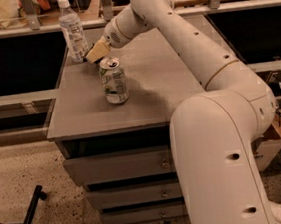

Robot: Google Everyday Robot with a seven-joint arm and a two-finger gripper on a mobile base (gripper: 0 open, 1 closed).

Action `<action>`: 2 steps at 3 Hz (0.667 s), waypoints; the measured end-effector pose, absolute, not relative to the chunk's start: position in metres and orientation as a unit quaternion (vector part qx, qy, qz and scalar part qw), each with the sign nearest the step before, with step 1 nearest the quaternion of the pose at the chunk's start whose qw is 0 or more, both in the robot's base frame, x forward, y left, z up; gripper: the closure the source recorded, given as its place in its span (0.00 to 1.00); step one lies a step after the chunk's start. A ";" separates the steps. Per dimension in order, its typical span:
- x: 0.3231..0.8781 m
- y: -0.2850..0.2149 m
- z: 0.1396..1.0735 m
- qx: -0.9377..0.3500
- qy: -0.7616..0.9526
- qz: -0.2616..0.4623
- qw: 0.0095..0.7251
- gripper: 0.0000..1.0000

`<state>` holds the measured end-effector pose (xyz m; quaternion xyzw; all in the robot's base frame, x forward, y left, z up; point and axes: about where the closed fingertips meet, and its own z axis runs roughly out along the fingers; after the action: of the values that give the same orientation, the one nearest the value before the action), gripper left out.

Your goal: Move rxbar chocolate near blue plastic bottle

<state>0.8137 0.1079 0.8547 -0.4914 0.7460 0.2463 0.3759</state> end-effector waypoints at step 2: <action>0.813 0.111 0.852 -0.493 0.746 0.248 0.373 0.00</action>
Offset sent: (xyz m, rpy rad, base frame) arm -0.0003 0.0028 -0.0027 -0.0007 0.0037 0.0038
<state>0.8133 0.1112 0.8515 -0.4927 0.7459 0.2478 0.3734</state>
